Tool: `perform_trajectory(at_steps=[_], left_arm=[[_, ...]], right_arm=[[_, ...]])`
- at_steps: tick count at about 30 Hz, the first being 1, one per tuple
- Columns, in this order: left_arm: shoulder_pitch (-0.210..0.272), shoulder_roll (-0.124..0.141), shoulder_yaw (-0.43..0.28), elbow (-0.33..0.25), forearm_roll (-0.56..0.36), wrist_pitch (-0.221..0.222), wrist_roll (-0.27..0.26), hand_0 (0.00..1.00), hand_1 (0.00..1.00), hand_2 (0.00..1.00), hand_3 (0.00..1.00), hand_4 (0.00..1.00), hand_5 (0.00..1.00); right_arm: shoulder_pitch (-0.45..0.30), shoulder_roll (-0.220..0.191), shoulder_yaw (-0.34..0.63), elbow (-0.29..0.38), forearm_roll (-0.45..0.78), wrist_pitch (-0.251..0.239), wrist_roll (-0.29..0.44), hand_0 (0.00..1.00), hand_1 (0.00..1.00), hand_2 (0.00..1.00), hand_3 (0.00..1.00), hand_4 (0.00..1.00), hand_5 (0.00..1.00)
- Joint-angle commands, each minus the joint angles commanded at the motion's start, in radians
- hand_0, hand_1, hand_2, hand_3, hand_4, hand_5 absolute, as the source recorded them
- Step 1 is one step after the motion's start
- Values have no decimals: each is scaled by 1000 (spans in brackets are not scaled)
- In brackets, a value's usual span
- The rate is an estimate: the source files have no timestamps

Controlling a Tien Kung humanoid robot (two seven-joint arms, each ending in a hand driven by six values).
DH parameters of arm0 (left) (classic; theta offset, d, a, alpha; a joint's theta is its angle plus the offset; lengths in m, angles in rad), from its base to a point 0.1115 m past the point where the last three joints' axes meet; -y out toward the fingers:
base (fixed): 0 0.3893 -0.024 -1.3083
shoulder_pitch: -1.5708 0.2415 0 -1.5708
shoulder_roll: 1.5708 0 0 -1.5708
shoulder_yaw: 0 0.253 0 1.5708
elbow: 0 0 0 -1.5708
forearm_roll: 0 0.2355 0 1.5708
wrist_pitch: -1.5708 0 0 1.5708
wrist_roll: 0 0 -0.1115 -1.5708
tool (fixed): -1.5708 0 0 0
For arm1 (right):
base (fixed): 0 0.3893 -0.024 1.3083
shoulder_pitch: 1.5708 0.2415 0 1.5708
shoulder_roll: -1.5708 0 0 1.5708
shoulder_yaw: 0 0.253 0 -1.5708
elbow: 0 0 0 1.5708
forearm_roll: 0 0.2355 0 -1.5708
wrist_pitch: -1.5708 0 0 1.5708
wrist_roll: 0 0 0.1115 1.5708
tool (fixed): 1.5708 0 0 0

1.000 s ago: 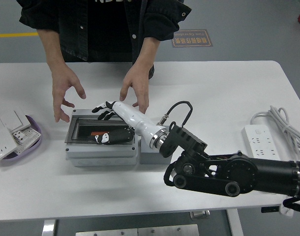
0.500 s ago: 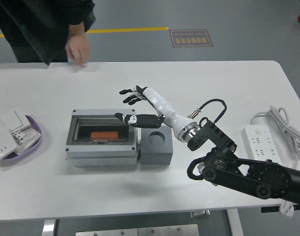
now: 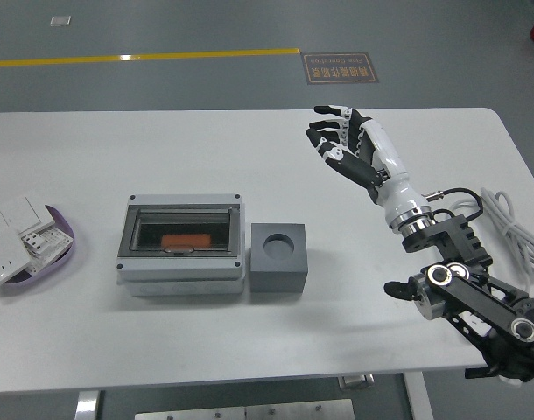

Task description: Pick up the cylinder from the cube,place it in the box,flap close box

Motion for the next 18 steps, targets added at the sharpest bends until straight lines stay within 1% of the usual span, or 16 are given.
perform_trajectory(at_steps=[5,6,11,12,17,18], left_arm=[[1,2,7,1,-4,0,-1,598,624,613,631,690,239],[3,1,8,1,-5,0,-1,598,624,614,630,691,238],[8,-3,1,2,-4,0,-2,598,624,614,630,691,238],[8,-3,0,2,-4,-1,-2,598,624,614,630,689,228],[9,-7,1,3,-7,-1,-2,598,624,614,630,689,228],[8,-7,2,3,-8,-1,-1,599,624,614,631,690,222]], right_arm=[[-6,2,-32,-38,23,17,38,684,621,620,629,805,249],[-9,4,-38,-43,25,22,42,635,618,602,622,775,94],[-26,5,-47,-51,26,42,43,635,618,602,622,775,94],[-31,5,-47,-52,27,45,43,650,624,623,636,764,94],[-51,-1,-47,-53,32,54,41,650,624,623,636,764,94],[-53,-1,-46,-53,34,55,40,664,651,639,642,766,85]])
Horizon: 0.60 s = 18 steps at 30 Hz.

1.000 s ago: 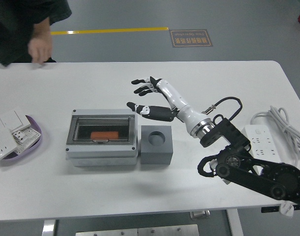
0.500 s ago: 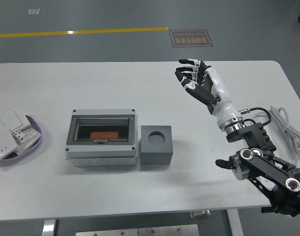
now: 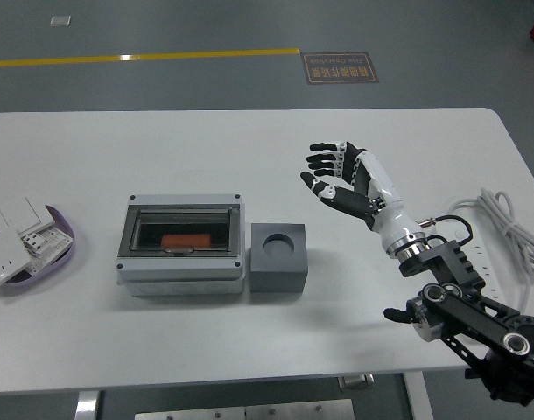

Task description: Pick up the cylinder from the cube,place it in the box,flap close box

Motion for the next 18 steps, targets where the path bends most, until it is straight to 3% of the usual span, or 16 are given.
perform_trajectory(at_steps=[18], left_arm=[[-1,-5,-6,-1,15,-1,-4,599,624,614,632,689,213]], right_arm=[[-10,0,26,31,6,-13,20,663,647,632,627,782,86]])
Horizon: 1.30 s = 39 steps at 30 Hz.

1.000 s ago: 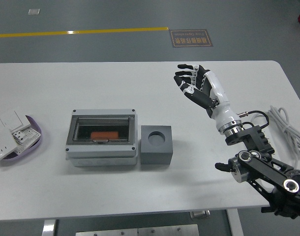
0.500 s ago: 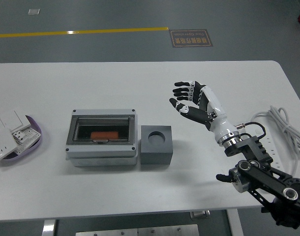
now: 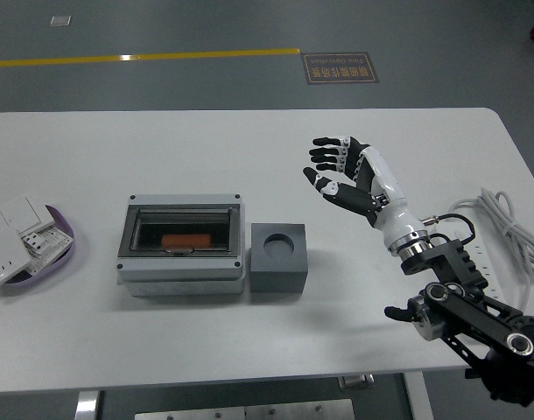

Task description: Pick up the cylinder from the cube,place it in the box,flap close box

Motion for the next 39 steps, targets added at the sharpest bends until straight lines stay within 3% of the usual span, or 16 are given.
perform_trajectory(at_steps=[13,26,36,39], left_arm=[[-12,14,-11,0,7,-2,-4,599,624,614,632,685,204],[-27,44,6,-1,3,-5,-5,599,624,615,633,687,201],[-14,42,-5,-1,6,-8,-5,600,625,615,634,686,194],[-17,44,-8,-1,7,-8,-7,600,625,615,634,686,194]], right_arm=[[-40,-23,72,32,11,-12,12,659,635,612,602,782,99],[-25,-6,46,20,19,-18,17,641,623,580,567,780,122],[-53,-1,69,13,22,-26,17,636,620,574,552,778,122],[-52,0,67,10,13,-47,0,636,620,574,552,778,122]])
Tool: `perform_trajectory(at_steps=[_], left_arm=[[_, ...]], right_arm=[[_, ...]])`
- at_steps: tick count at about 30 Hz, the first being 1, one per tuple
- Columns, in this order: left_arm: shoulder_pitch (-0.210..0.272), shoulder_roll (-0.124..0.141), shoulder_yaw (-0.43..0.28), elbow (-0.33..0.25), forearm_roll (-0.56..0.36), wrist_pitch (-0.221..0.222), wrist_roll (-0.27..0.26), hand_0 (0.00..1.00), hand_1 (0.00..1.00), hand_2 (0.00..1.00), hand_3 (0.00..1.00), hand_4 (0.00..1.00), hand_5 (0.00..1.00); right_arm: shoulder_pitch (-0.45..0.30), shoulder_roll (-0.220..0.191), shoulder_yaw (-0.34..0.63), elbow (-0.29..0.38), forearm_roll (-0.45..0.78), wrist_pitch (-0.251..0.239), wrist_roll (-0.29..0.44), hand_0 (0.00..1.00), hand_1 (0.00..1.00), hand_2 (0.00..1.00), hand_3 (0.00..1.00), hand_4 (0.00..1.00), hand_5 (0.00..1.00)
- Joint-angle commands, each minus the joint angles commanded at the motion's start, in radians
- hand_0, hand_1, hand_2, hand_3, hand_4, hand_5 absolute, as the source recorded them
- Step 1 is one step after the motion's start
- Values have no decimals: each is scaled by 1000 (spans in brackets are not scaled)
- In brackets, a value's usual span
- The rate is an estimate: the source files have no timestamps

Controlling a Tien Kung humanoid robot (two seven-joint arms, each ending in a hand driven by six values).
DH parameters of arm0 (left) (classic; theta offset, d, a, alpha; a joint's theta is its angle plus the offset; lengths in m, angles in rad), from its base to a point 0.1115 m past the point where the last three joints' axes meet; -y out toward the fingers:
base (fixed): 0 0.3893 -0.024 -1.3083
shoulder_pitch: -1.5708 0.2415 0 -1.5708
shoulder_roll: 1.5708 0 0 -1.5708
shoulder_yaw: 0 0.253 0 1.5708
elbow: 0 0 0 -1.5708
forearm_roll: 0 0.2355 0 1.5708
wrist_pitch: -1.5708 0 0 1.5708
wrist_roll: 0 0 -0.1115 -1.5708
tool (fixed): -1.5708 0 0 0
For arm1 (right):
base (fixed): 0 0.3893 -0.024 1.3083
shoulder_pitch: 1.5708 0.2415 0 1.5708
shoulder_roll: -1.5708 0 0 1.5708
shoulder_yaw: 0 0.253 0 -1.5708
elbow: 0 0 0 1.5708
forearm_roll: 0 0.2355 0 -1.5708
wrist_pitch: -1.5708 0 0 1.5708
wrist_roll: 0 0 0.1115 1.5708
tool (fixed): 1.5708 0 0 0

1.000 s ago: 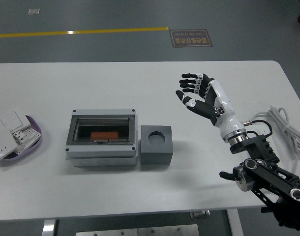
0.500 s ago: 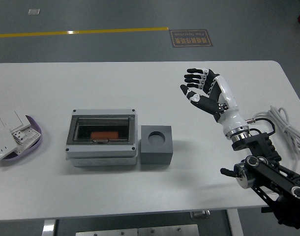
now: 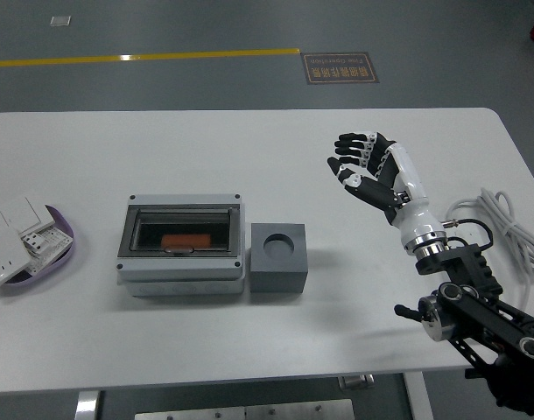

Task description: Pick up the cylinder from the cube,place it in the box,flap close box

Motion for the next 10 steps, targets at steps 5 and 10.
perform_trajectory(at_steps=[5,10], left_arm=[[-8,1,0,1,0,0,-1,600,625,615,635,687,194],[-16,-1,11,1,-7,-1,0,600,625,615,635,687,194]], right_arm=[[-6,1,5,-11,0,-19,-7,626,619,575,551,775,123],[-7,2,12,-12,-3,-18,0,626,619,575,551,775,123]])
